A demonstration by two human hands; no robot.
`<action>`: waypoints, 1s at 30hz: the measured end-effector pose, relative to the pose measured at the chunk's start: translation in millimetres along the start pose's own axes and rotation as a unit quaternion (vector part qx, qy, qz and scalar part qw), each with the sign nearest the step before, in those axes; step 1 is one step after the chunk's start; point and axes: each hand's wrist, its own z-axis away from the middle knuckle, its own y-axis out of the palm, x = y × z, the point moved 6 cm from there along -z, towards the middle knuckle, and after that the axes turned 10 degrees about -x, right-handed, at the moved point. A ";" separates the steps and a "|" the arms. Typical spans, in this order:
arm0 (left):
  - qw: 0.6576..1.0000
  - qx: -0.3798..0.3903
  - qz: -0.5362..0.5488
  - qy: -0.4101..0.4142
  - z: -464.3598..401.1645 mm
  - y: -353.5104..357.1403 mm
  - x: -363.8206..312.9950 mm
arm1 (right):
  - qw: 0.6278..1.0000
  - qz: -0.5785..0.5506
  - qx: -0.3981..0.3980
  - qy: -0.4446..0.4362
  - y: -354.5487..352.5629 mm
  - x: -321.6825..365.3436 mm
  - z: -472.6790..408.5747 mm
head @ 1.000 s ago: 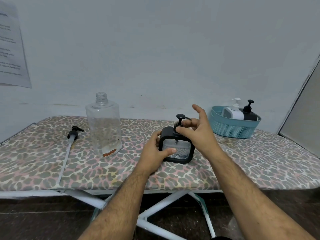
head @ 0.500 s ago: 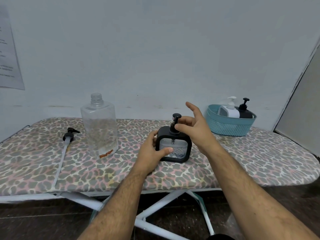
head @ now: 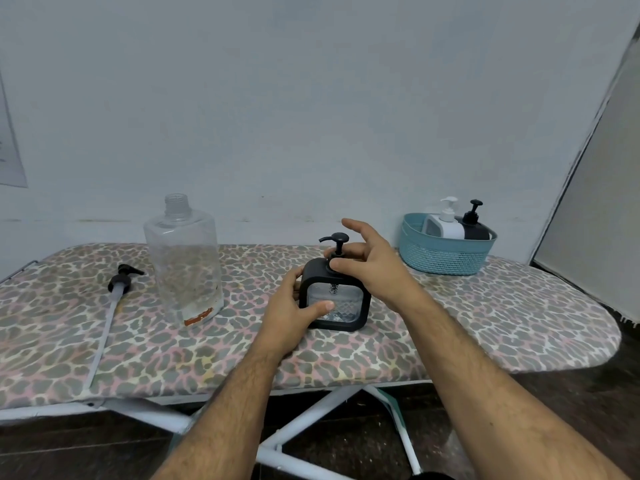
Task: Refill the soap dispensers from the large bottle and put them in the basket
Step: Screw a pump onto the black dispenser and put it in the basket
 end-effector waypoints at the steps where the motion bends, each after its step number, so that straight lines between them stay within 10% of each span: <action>1: 1.000 -0.001 -0.002 0.001 0.1 -0.8 -0.2 | 1.000 0.008 -0.010 -0.002 -0.3 0.4 0.2; 30: 1.000 0.001 0.001 -0.002 1.9 1.4 -2.6 | 0.993 0.115 -0.027 -0.033 -5.6 6.0 2.5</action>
